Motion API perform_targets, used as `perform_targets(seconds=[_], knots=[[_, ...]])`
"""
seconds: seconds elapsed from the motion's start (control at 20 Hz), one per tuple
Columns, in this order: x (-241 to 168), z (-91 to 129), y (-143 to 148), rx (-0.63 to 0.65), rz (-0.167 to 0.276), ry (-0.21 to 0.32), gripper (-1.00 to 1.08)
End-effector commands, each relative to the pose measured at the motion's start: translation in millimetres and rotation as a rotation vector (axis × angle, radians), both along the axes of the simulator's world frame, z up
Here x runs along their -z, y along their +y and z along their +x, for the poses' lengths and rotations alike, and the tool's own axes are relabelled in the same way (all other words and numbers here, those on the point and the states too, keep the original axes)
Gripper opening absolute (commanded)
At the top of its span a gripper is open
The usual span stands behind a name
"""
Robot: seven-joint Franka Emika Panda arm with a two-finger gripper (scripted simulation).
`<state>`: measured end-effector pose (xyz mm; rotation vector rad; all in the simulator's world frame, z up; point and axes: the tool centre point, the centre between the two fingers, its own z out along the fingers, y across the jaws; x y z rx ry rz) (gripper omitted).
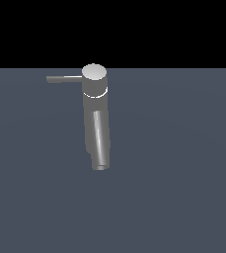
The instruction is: Turn on the faucet by rotating a designated handle.
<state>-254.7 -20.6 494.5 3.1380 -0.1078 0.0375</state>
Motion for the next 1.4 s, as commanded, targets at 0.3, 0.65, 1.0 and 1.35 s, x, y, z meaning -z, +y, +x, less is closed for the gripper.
perform_targets(seconds=[0.3,0.65,1.0,1.35], knots=[[4.8,0.4,3.1,0.023,0.009,-0.007,-1.0],[22.4,2.8,15.0,0.108,0.041,-0.033,-1.0],[51.7,10.4,35.9,0.254,0.096,-0.077,-1.0],[84.9,25.6,61.5,0.431,0.162,-0.132,-1.0]])
